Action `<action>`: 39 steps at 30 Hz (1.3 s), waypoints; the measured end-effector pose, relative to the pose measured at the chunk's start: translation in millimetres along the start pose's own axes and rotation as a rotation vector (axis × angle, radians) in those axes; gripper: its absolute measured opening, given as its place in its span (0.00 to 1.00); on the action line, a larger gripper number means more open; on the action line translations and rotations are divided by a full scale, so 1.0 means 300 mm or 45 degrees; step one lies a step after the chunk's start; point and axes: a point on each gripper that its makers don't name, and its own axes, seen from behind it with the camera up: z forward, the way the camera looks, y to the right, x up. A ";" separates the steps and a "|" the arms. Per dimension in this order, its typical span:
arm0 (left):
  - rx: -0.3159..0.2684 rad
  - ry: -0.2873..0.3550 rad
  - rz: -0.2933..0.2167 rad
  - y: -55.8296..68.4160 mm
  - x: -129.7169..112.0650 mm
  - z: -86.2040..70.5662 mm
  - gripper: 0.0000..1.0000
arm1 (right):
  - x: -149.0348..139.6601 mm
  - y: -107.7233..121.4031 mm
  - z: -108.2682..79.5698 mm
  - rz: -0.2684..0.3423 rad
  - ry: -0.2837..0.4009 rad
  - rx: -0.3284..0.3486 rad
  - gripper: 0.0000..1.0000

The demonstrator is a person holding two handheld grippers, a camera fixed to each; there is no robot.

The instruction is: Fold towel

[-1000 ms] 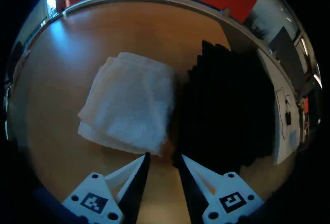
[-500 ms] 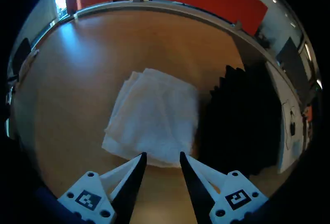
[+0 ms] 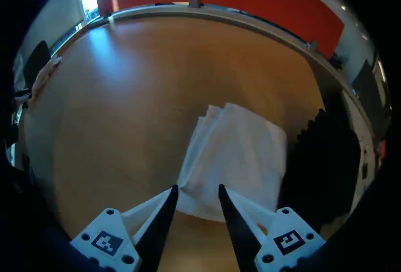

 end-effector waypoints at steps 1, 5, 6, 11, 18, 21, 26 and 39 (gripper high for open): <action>0.001 0.000 -0.002 -0.003 -0.001 -0.002 0.88 | 0.002 -0.008 0.003 -0.005 0.000 0.004 0.61; 0.006 -0.002 -0.008 -0.015 -0.006 -0.006 0.88 | 0.004 -0.025 0.015 -0.019 -0.008 0.012 0.54; 0.007 -0.002 -0.009 -0.017 -0.007 -0.007 0.88 | 0.003 -0.027 0.018 -0.018 -0.010 0.013 0.48; 0.009 -0.004 -0.009 -0.024 -0.013 -0.010 0.88 | 0.003 -0.031 0.027 -0.003 -0.008 0.021 0.26; 0.009 -0.003 -0.008 -0.023 -0.011 -0.008 0.88 | 0.000 -0.042 0.022 -0.009 -0.001 0.050 0.14; 0.008 -0.002 -0.008 -0.022 -0.010 -0.008 0.88 | -0.005 -0.048 0.019 -0.024 -0.008 0.058 0.14; 0.008 -0.001 -0.007 -0.018 -0.010 -0.010 0.88 | -0.014 -0.053 0.019 -0.029 -0.020 0.068 0.14; 0.013 -0.002 -0.012 -0.023 -0.019 -0.016 0.88 | -0.019 -0.039 0.012 -0.016 -0.024 0.060 0.14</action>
